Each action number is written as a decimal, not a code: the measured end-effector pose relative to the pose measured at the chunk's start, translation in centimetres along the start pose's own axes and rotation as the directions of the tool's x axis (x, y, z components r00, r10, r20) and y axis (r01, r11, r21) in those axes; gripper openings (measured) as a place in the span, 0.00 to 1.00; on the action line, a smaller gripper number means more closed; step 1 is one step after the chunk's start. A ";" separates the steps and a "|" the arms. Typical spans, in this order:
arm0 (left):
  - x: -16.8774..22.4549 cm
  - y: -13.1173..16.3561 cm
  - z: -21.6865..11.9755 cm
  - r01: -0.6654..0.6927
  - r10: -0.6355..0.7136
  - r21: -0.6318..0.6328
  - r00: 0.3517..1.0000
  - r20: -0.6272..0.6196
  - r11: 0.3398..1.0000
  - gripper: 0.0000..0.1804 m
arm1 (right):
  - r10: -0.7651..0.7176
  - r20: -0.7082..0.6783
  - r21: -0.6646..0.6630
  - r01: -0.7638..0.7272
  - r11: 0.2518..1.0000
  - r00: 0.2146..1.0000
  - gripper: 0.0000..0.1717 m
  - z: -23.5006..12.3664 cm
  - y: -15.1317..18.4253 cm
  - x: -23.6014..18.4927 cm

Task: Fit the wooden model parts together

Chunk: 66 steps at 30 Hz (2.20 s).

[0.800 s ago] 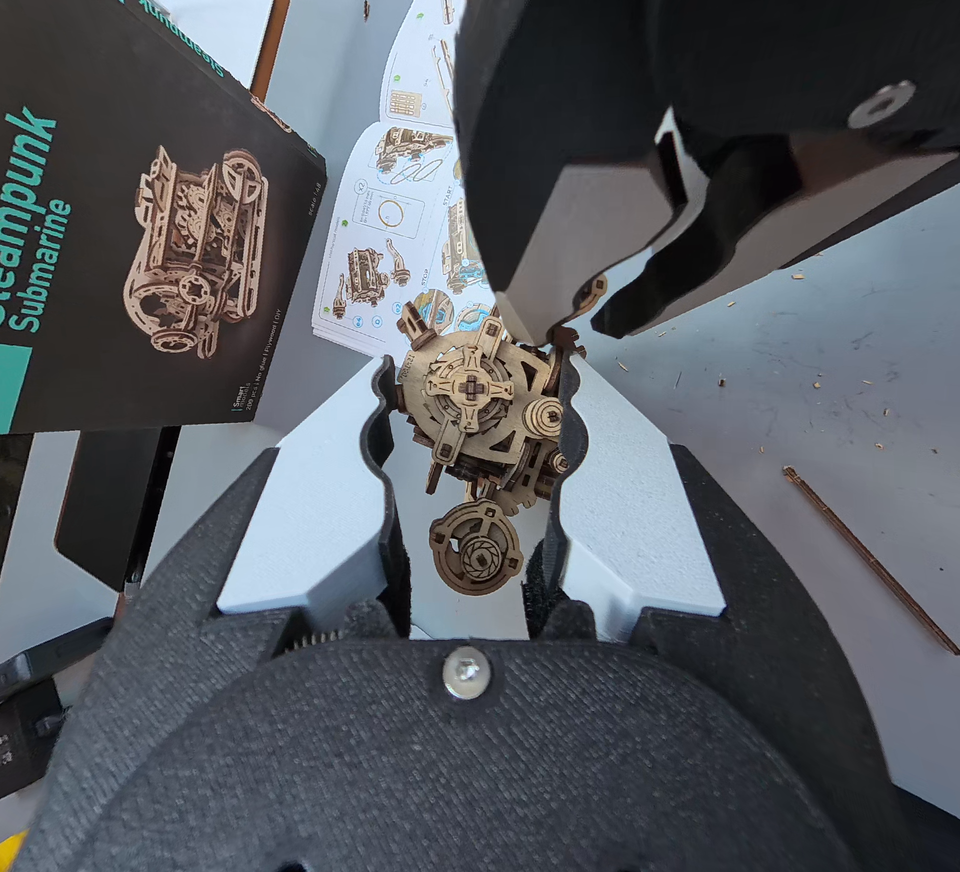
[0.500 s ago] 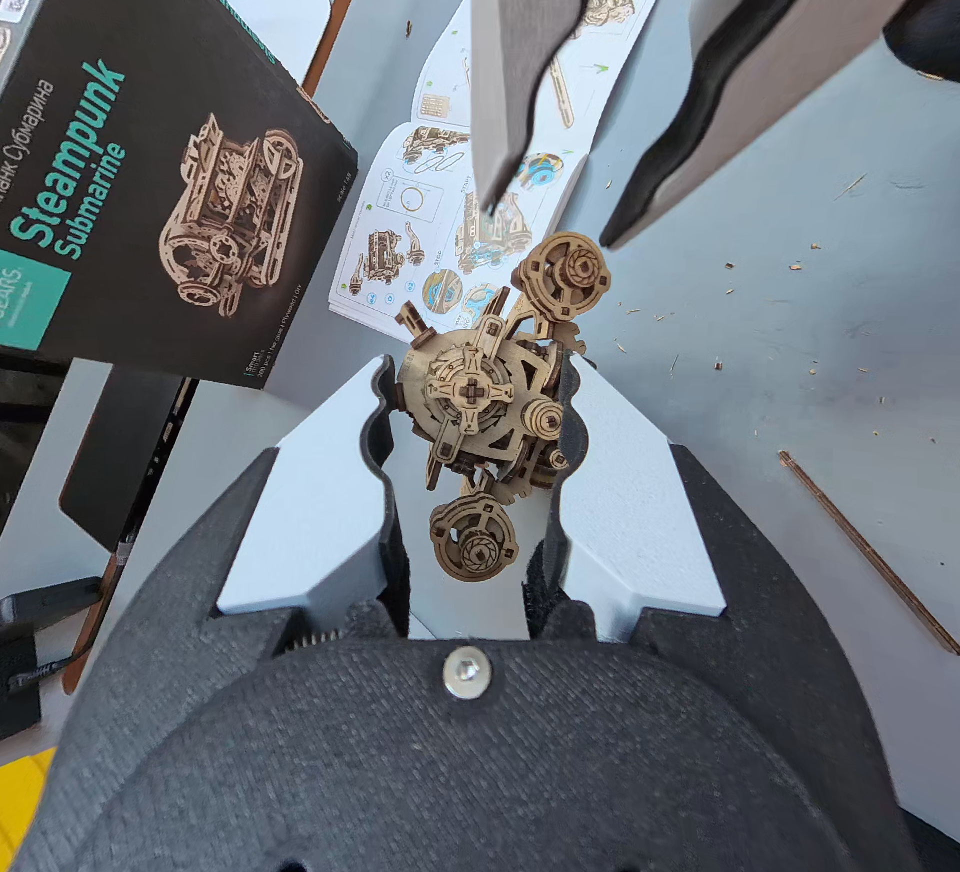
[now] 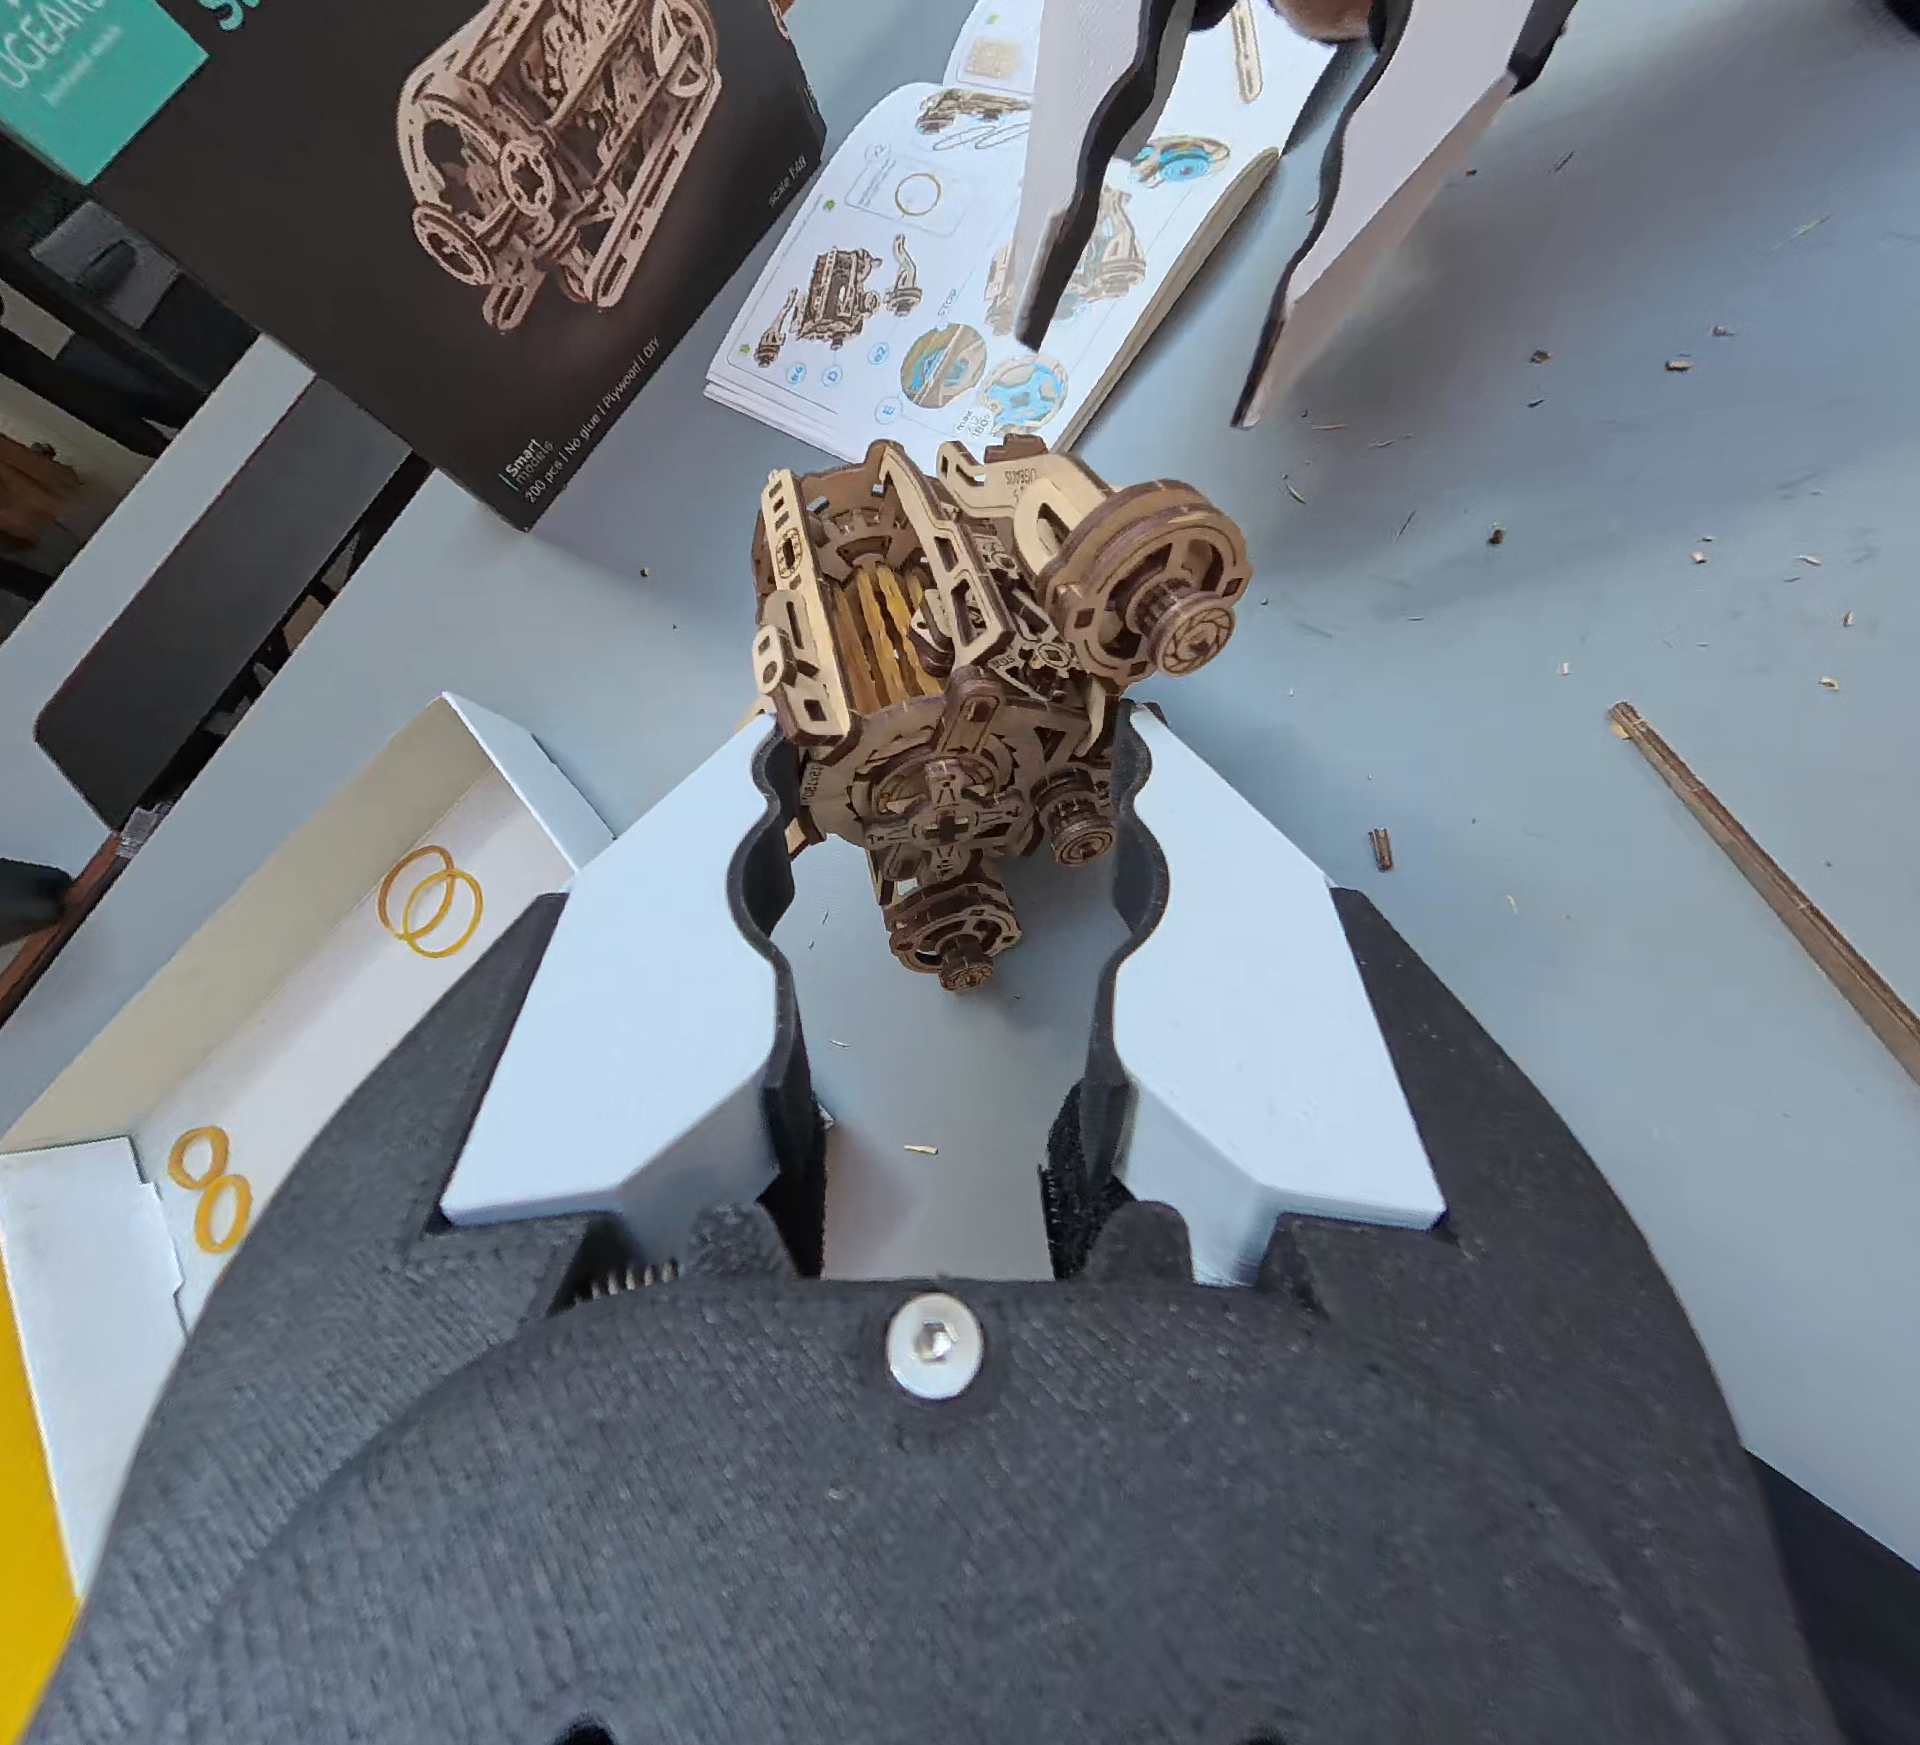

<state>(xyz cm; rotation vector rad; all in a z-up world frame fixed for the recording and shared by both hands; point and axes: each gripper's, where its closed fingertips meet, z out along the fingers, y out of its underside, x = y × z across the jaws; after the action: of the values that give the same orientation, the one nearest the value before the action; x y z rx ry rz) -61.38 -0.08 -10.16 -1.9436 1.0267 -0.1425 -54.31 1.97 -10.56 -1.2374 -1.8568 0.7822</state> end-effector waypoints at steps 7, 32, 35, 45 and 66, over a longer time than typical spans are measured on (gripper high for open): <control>0.3 0.3 -0.8 -0.003 0.010 0.080 0.996 -0.089 0.997 0.33 | -0.101 0.018 0.015 0.101 0.995 0.995 0.28 1.7 0.0 1.1; 5.2 -0.7 -4.6 -0.054 0.011 0.143 0.958 0.287 0.988 0.37 | -0.634 -0.099 0.038 0.640 0.768 0.767 0.21 2.2 -2.0 -0.8; 5.3 -0.8 -3.6 -0.069 0.025 0.116 0.937 0.348 0.991 0.35 | -0.684 -0.063 0.012 0.686 0.727 0.726 0.21 2.5 -1.8 -1.1; 5.5 -0.2 -2.5 -0.005 -0.042 0.129 0.930 0.366 0.992 0.23 | -0.730 -0.045 0.000 0.730 0.683 0.682 0.14 3.3 -1.2 -1.1; 3.8 0.4 -1.7 0.065 -0.102 0.101 0.901 0.422 0.993 0.19 | -0.614 -0.030 0.063 0.615 0.786 0.788 0.02 3.2 -2.5 -1.3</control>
<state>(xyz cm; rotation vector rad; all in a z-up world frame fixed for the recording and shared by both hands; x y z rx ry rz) -60.01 -4.01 -10.55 -1.8316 0.6354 0.1849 -57.90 -0.30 -10.57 -0.5118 -2.0325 0.4622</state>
